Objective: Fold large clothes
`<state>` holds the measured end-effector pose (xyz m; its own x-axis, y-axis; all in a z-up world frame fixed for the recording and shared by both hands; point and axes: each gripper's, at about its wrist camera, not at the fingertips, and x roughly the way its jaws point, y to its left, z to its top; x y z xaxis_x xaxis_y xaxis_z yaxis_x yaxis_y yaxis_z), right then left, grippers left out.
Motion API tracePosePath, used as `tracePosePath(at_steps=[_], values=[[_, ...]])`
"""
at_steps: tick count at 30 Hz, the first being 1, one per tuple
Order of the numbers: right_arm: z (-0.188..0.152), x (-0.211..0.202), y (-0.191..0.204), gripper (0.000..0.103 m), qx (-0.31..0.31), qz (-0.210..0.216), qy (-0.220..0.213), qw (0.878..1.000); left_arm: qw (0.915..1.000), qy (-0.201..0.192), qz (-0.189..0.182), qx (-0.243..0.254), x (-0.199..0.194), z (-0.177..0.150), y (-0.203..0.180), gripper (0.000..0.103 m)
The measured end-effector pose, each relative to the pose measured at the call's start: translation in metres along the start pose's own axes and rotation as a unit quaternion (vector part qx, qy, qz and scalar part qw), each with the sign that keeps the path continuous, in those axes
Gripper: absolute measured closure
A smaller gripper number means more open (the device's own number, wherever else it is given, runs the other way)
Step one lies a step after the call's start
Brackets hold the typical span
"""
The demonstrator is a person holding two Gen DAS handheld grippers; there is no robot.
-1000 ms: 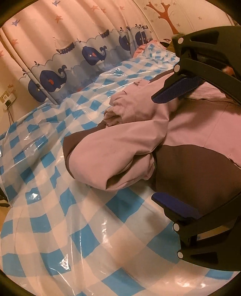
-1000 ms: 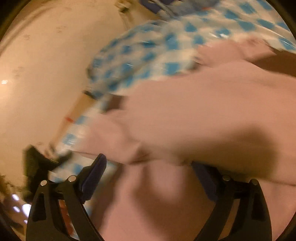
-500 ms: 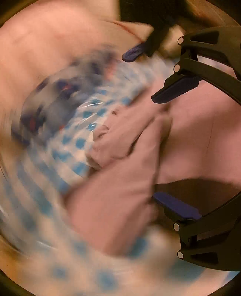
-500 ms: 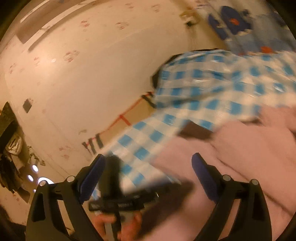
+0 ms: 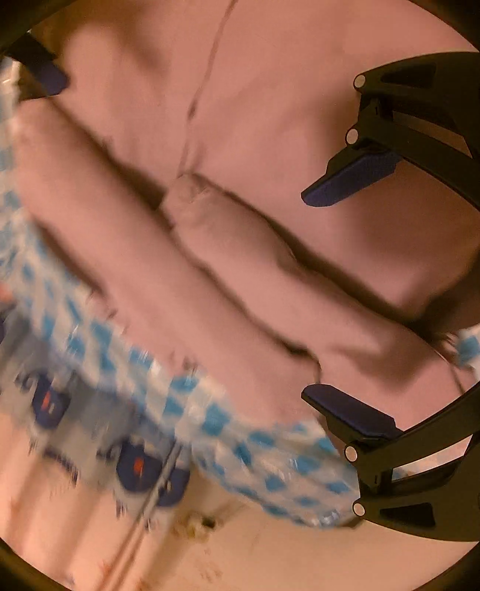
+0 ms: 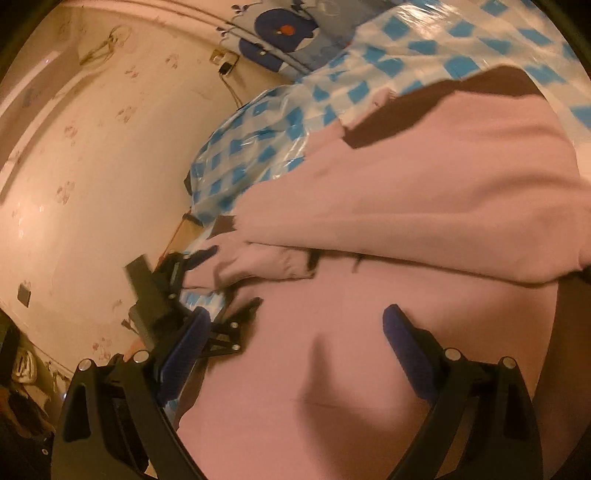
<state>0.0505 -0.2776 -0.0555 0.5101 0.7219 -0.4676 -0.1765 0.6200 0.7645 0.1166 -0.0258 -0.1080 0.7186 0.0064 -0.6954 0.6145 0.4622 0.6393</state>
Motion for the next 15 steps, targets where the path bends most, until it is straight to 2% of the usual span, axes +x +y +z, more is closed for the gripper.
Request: tracePosePath(at_steps=[1,2,3,4,5,6,7,8,9,10,12,13,14,15], values=[[-0.002,0.002,-0.006,0.012,0.007,0.002,0.0,1.0,0.9998,0.009,-0.017,0.001,0.009,0.003,0.0,0.012],[-0.004,0.002,-0.01,0.012,0.011,0.005,0.001,1.0,0.9997,0.012,-0.021,-0.003,0.016,0.006,0.001,0.032],[-0.004,0.001,-0.011,0.012,0.011,0.005,0.001,1.0,0.9997,0.022,-0.006,-0.008,0.021,0.007,0.002,0.051],[-0.004,-0.001,-0.009,0.012,0.007,0.005,0.0,1.0,0.9986,0.041,0.03,-0.015,0.029,0.009,0.007,0.083],[-0.003,-0.003,-0.006,0.012,0.003,0.007,-0.001,1.0,0.9981,0.032,0.029,-0.044,0.027,0.009,0.017,0.088],[-0.001,-0.005,-0.002,0.012,-0.004,0.009,-0.004,1.0,0.9963,0.028,0.012,-0.081,0.026,0.008,0.029,0.092],[0.0,-0.007,0.002,0.012,-0.012,0.009,-0.007,1.0,0.9916,0.016,0.0,-0.128,0.022,0.004,0.046,0.094],[0.002,-0.01,0.008,0.012,-0.02,0.009,-0.011,1.0,0.98,-0.006,-0.016,-0.199,0.014,-0.005,0.071,0.095],[0.003,-0.011,0.012,0.012,-0.025,0.01,-0.013,1.0,0.9682,-0.023,-0.029,-0.248,0.007,-0.013,0.089,0.095],[0.005,-0.014,0.016,0.012,-0.031,0.01,-0.015,0.999,0.9451,-0.052,-0.047,-0.319,-0.006,-0.028,0.116,0.096],[0.007,-0.015,0.024,0.012,-0.046,0.0,-0.015,0.999,0.8901,-0.11,-0.072,-0.436,-0.031,-0.063,0.164,0.096],[0.007,-0.015,0.028,0.012,-0.059,-0.01,-0.014,0.998,0.8587,-0.141,-0.082,-0.486,-0.045,-0.086,0.183,0.096],[0.008,-0.013,0.035,0.012,-0.077,-0.026,-0.012,0.997,0.8103,-0.183,-0.092,-0.549,-0.061,-0.119,0.211,0.096],[0.009,-0.01,0.041,0.012,-0.093,-0.037,-0.009,0.995,0.7769,-0.211,-0.098,-0.585,-0.07,-0.143,0.227,0.096]])
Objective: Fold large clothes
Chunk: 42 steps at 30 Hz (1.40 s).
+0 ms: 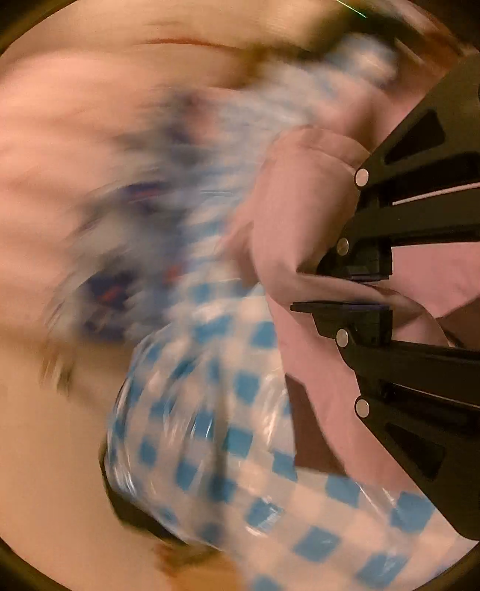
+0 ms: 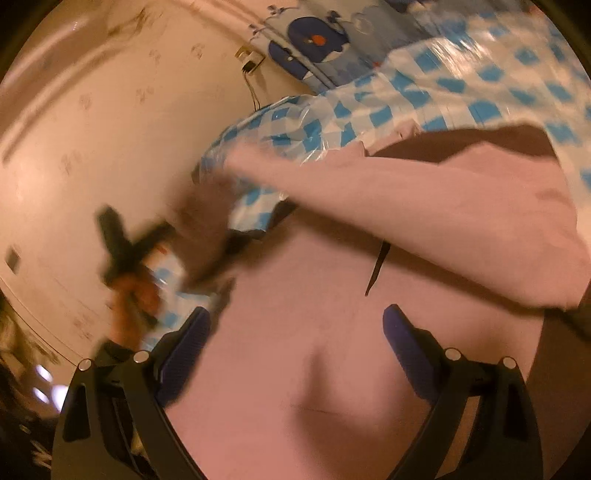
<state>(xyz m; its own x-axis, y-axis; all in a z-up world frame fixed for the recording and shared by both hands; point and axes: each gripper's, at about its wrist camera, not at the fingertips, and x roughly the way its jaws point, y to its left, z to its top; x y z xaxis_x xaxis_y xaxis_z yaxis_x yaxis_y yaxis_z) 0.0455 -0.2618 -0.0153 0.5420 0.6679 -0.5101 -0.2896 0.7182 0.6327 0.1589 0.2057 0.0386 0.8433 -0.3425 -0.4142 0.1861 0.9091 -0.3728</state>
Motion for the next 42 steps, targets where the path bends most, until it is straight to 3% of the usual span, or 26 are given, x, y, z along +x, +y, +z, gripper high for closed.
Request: tracePosePath(at_steps=[2,3,4,8,12,15,16,18,19,20,22,23,24,25,26,27,28,31,33,35,36,37,39,40,41,42], values=[[0.004,0.009,0.017,0.012,-0.035,-0.017,0.012,0.999,0.99,-0.071,-0.043,-0.114,-0.037,0.019,0.057,0.096],[0.006,0.014,0.024,0.012,-0.05,-0.025,0.013,0.998,0.9777,-0.108,-0.044,-0.175,-0.058,0.024,0.096,0.096],[0.01,0.02,0.036,0.012,-0.078,-0.04,0.014,0.996,0.9704,-0.125,-0.042,-0.203,-0.067,0.024,0.119,0.095],[0.029,0.048,0.075,0.007,-0.168,-0.113,0.001,0.979,0.9468,-0.151,-0.025,-0.283,-0.089,0.007,0.198,0.095],[0.053,0.111,0.107,0.007,-0.193,-0.131,0.035,0.972,0.927,-0.168,-0.018,-0.335,-0.102,-0.019,0.253,0.095],[0.053,0.175,0.147,0.007,-0.267,-0.175,0.065,0.945,0.9159,-0.178,-0.025,-0.359,-0.106,-0.032,0.275,0.094],[0.049,0.204,0.163,0.007,-0.306,-0.191,0.078,0.929,0.9151,-0.177,-0.025,-0.361,-0.103,-0.033,0.278,0.094],[0.042,0.242,0.175,0.007,-0.343,-0.221,0.092,0.908,0.9158,-0.175,-0.03,-0.36,-0.105,-0.035,0.282,0.094],[0.038,0.27,0.178,0.007,-0.367,-0.254,0.103,0.889,0.9168,-0.174,-0.033,-0.358,-0.107,-0.035,0.28,0.094],[0.037,0.286,0.176,0.007,-0.378,-0.273,0.111,0.878,0.9179,-0.173,-0.036,-0.355,-0.107,-0.033,0.281,0.093],[0.045,0.319,0.157,0.008,-0.371,-0.316,0.129,0.864,0.9191,-0.17,-0.039,-0.353,-0.109,-0.032,0.277,0.093],[0.053,0.323,0.144,0.015,-0.337,-0.307,0.141,0.879,0.9199,-0.169,-0.04,-0.352,-0.112,-0.034,0.273,0.093],[0.06,0.319,0.133,0.031,-0.3,-0.287,0.144,0.898,0.9211,-0.167,-0.043,-0.349,-0.113,-0.033,0.272,0.092],[0.073,0.309,0.118,0.046,-0.236,-0.256,0.139,0.927,0.9223,-0.165,-0.046,-0.346,-0.115,-0.032,0.271,0.092],[0.08,0.301,0.11,0.053,-0.201,-0.233,0.134,0.942,0.9234,-0.164,-0.047,-0.344,-0.117,-0.032,0.269,0.092],[0.088,0.289,0.099,0.066,-0.157,-0.196,0.128,0.96,0.9245,-0.163,-0.048,-0.341,-0.117,-0.031,0.267,0.092],[0.095,0.278,0.09,0.074,-0.124,-0.17,0.119,0.97,0.9248,-0.164,-0.05,-0.34,-0.118,-0.031,0.265,0.092],[0.109,0.245,0.094,0.077,-0.092,-0.091,0.078,0.989,0.923,-0.166,-0.056,-0.343,-0.118,-0.033,0.264,0.092],[0.106,0.229,0.12,0.077,-0.133,-0.06,0.053,0.988,0.9233,-0.167,-0.057,-0.341,-0.116,-0.032,0.264,0.092],[0.09,0.233,0.144,0.076,-0.185,-0.066,0.06,0.979,0.9233,-0.167,-0.057,-0.341,-0.114,-0.03,0.261,0.092],[0.078,0.246,0.151,0.067,-0.213,-0.089,0.08,0.97,0.9224,-0.168,-0.057,-0.343,-0.114,-0.031,0.261,0.092],[0.066,0.265,0.151,0.047,-0.23,-0.115,0.111,0.96,0.9203,-0.169,-0.059,-0.348,-0.113,-0.032,0.26,0.092],[0.038,0.316,0.13,0.028,-0.223,-0.157,0.22,0.937,0.918,-0.168,-0.064,-0.353,-0.112,-0.036,0.26,0.091],[0.031,0.317,0.13,0.027,-0.232,-0.161,0.215,0.935,0.9195,-0.166,-0.064,-0.351,-0.112,-0.034,0.258,0.091],[0.032,0.309,0.133,0.026,-0.228,-0.147,0.202,0.941,0.9218,-0.164,-0.064,-0.346,-0.113,-0.032,0.256,0.09],[0.037,0.294,0.136,0.026,-0.204,-0.11,0.186,0.955,0.9268,-0.158,-0.061,-0.335,-0.113,-0.029,0.252,0.09]])
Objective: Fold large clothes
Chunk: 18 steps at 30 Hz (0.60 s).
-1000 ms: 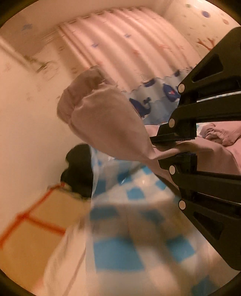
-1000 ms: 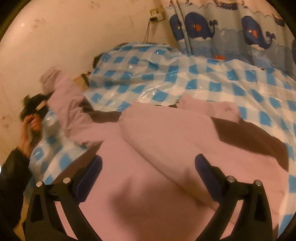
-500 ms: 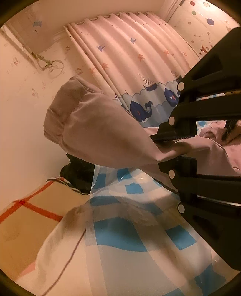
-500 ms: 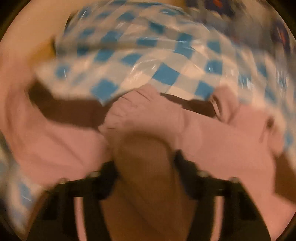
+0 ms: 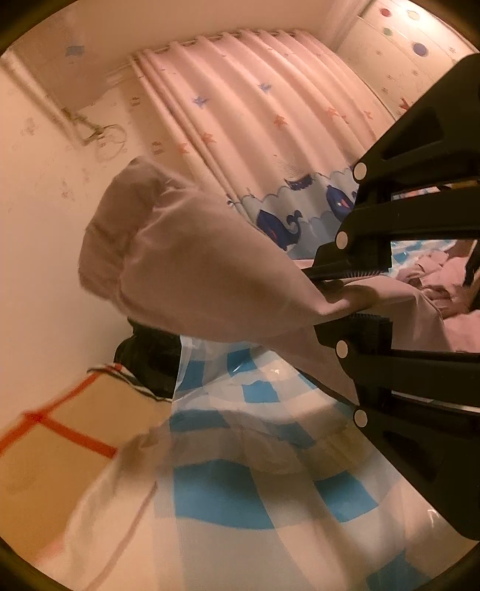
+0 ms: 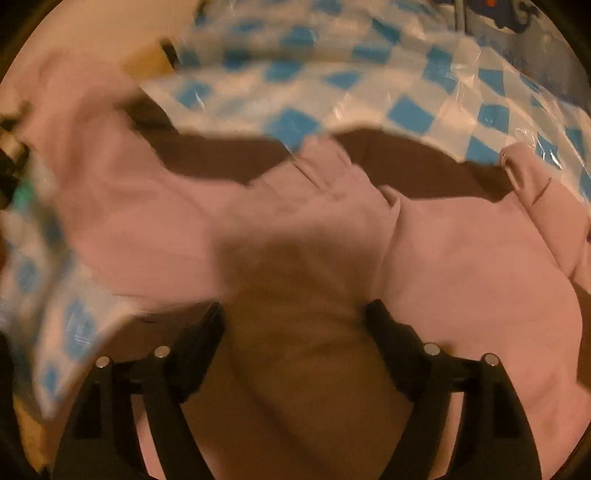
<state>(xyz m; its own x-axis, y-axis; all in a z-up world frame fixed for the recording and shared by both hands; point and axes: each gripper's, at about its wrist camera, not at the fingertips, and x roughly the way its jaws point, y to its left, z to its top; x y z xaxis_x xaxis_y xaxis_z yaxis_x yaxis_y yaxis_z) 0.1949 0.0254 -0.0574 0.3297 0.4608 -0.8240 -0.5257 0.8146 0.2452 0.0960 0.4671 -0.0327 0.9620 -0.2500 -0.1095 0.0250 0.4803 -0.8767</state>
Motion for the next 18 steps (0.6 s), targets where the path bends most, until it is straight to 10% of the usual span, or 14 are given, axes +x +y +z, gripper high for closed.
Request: tracePosePath(at_steps=[2,5,8,10,12,18], values=[[-0.002,-0.036,-0.004,0.024,0.024,0.06,-0.061,0.996,0.9998,0.008,0.001,0.016,0.002,0.001,-0.006,0.09],[0.005,-0.073,-0.019,0.015,0.04,0.04,-0.134,0.989,0.9996,0.01,-0.006,0.024,0.004,-0.001,-0.016,0.09],[0.012,-0.044,-0.045,0.015,0.097,-0.023,-0.103,0.99,0.9996,0.009,-0.019,0.019,0.006,-0.008,-0.024,0.09],[0.006,0.029,-0.044,0.011,0.07,-0.106,0.033,0.991,0.9995,0.012,-0.023,0.016,0.009,-0.013,-0.028,0.09],[0.006,0.033,-0.031,0.011,0.032,-0.138,0.031,0.989,0.9993,0.015,-0.03,0.017,0.01,-0.015,-0.036,0.09],[-0.008,-0.066,-0.058,0.011,0.077,-0.049,-0.068,0.993,0.9972,0.022,-0.032,0.063,0.013,-0.022,-0.071,0.093]])
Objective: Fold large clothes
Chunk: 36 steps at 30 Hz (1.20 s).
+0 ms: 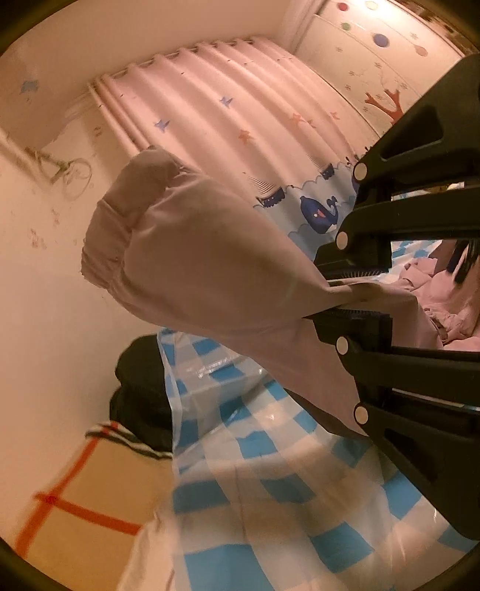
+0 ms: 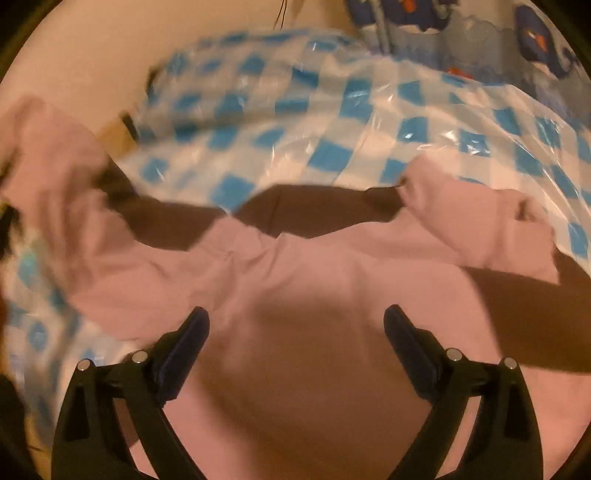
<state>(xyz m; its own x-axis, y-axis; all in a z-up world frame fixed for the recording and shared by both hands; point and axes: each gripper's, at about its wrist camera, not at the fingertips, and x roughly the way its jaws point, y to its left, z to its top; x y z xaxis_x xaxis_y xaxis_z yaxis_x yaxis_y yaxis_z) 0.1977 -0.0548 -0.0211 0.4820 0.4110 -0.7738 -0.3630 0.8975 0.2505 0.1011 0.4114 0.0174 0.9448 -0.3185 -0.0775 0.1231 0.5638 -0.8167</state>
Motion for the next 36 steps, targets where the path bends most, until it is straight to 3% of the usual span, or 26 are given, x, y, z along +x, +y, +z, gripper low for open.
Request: tracePosePath(at_steps=[5,9,11,12,13,15,16,17,19,20,23,25,27,28,29,31,32,33,35,36], values=[[-0.033,-0.066,-0.073,0.011,0.043,-0.023,-0.022,0.999,0.9991,0.015,-0.014,0.036,0.009,-0.011,-0.037,0.096],[-0.054,-0.102,-0.14,0.011,0.111,-0.068,-0.032,0.991,0.9941,0.041,-0.054,0.084,0.027,-0.027,-0.106,0.096],[-0.069,-0.095,-0.171,0.009,0.126,-0.1,0.009,0.987,0.9895,0.057,-0.08,0.106,0.04,-0.041,-0.145,0.096],[-0.077,-0.08,-0.182,0.009,0.125,-0.084,0.052,0.987,0.9857,0.07,-0.095,0.12,0.05,-0.053,-0.169,0.096],[-0.082,-0.076,-0.188,0.009,0.119,-0.071,0.063,0.988,0.9809,0.088,-0.112,0.133,0.063,-0.07,-0.194,0.096],[-0.088,-0.093,-0.202,0.009,0.139,-0.008,0.02,0.99,0.9713,0.125,-0.134,0.152,0.086,-0.106,-0.229,0.096],[-0.091,-0.111,-0.215,0.009,0.177,0.057,-0.023,0.982,0.9646,0.15,-0.143,0.163,0.1,-0.13,-0.245,0.096],[-0.096,-0.127,-0.23,0.009,0.215,0.115,-0.064,0.968,0.9566,0.18,-0.152,0.172,0.115,-0.16,-0.259,0.097],[-0.113,-0.154,-0.266,0.009,0.299,0.216,-0.133,0.92,0.9418,0.228,-0.162,0.186,0.139,-0.211,-0.276,0.097],[-0.12,-0.16,-0.281,0.009,0.331,0.256,-0.149,0.896,0.9296,0.263,-0.165,0.199,0.155,-0.251,-0.284,0.097],[-0.14,-0.167,-0.315,0.008,0.379,0.311,-0.167,0.855,0.8998,0.337,-0.16,0.225,0.182,-0.335,-0.288,0.097],[-0.157,-0.16,-0.335,0.007,0.416,0.344,-0.167,0.825,0.8693,0.395,-0.124,0.27,0.201,-0.401,-0.28,0.097],[-0.169,-0.148,-0.344,0.007,0.443,0.358,-0.156,0.807,0.8287,0.457,-0.083,0.312,0.216,-0.45,-0.262,0.096],[-0.175,-0.143,-0.348,0.007,0.452,0.365,-0.152,0.799,0.8086,0.481,-0.058,0.334,0.218,-0.471,-0.252,0.094],[-0.178,-0.139,-0.35,0.007,0.457,0.374,-0.153,0.793,0.7977,0.495,-0.047,0.341,0.217,-0.479,-0.245,0.093],[-0.182,-0.136,-0.353,0.007,0.463,0.393,-0.164,0.778,0.7838,0.51,-0.044,0.352,0.212,-0.482,-0.242,0.09],[-0.182,-0.139,-0.355,0.007,0.462,0.396,-0.173,0.774,0.7783,0.513,-0.041,0.359,0.211,-0.479,-0.242,0.088],[-0.182,-0.146,-0.357,0.007,0.463,0.389,-0.183,0.775,0.7664,0.52,-0.035,0.376,0.206,-0.476,-0.246,0.087],[-0.18,-0.178,-0.358,0.007,0.448,0.332,-0.234,0.797,0.7465,0.525,-0.025,0.408,0.199,-0.466,-0.254,0.074],[-0.172,-0.193,-0.355,0.007,0.427,0.299,-0.253,0.815,0.7412,0.519,-0.023,0.425,0.191,-0.455,-0.261,0.07]])
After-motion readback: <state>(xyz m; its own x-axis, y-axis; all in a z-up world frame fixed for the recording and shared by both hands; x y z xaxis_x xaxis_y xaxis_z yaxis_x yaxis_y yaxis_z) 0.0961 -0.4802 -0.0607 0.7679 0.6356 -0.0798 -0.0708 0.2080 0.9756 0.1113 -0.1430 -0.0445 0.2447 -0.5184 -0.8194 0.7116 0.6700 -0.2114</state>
